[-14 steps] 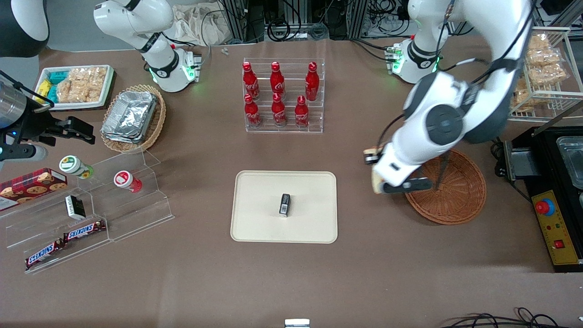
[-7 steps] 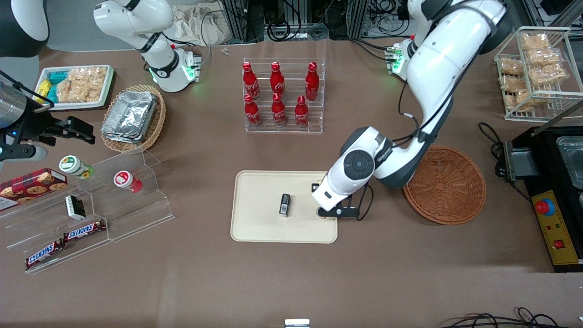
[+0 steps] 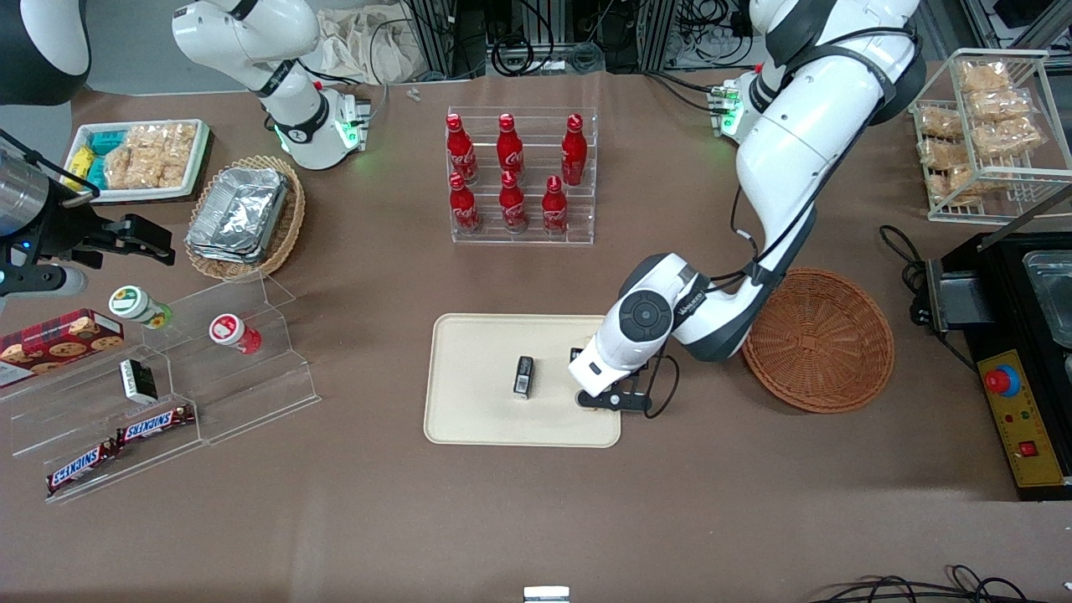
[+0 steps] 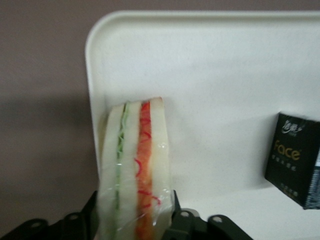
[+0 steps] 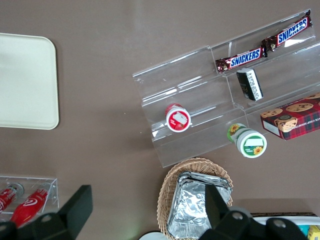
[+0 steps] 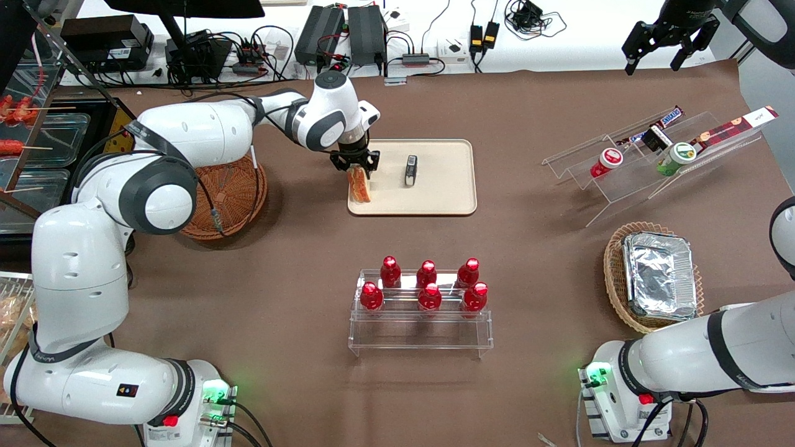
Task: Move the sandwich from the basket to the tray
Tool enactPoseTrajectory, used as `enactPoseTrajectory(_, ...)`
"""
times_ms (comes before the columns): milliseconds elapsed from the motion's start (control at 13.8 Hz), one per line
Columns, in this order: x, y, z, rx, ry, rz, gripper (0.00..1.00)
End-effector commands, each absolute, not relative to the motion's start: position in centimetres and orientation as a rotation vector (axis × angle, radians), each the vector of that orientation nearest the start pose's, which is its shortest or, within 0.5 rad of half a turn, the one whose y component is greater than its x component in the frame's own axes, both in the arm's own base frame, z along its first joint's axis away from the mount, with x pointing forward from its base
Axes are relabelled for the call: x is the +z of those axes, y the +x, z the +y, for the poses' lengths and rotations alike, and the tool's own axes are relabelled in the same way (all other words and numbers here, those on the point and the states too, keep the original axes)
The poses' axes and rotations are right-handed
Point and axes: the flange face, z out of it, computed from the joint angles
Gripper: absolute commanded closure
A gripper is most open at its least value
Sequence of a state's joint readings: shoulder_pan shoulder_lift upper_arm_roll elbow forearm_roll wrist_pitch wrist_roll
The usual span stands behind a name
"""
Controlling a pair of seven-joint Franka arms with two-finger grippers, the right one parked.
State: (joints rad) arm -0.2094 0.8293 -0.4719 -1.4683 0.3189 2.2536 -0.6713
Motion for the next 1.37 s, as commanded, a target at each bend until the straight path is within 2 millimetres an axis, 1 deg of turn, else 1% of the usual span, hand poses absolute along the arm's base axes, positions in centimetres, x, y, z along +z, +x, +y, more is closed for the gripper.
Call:
enactPoseTrajectory(0,33.1,61.4,-36.8,-0.058,-3.154,0.053,0.00)
enactPoseTrajectory(72,36.4,62.0,-34.8,-0.068,-3.151,0.008,0.00)
enactPoseTrajectory(145,38.9,62.0,-33.1,-0.033,-3.151,-0.018,0.00)
enactPoseTrajectory(217,41.5,61.8,-31.5,-0.012,-3.142,0.020,0.00)
enactPoseTrajectory(361,45.3,61.7,-26.9,0.071,-3.122,0.098,0.00)
enactPoseTrajectory(434,47.4,61.4,-25.2,0.071,-3.109,0.112,0.00)
enactPoseTrajectory(506,49.6,61.0,-23.8,0.042,-3.097,0.104,0.00)
enactPoseTrajectory(651,54.1,60.0,-20.0,0.018,-3.067,0.103,0.00)
enactPoseTrajectory(723,56.0,59.3,-18.2,0.035,-3.058,0.148,0.00)
enactPoseTrajectory(795,58.0,57.8,-17.3,0.068,-3.064,0.207,0.00)
enactPoseTrajectory(867,59.5,56.6,-15.8,0.100,-3.051,0.198,0.00)
enactPoseTrajectory(940,60.6,55.9,-13.9,0.106,-3.037,0.154,0.00)
enactPoseTrajectory(1012,61.5,55.2,-13.3,0.095,-3.047,0.143,0.00)
enactPoseTrajectory(1084,62.6,54.7,-11.4,0.085,-3.089,0.131,0.00)
enactPoseTrajectory(1157,63.3,54.2,-10.2,0.078,-3.120,0.150,0.00)
enactPoseTrajectory(1229,63.7,53.5,-9.8,0.072,-3.124,0.143,0.00)
enactPoseTrajectory(1301,63.8,53.3,-9.8,0.074,-3.131,0.142,0.00)
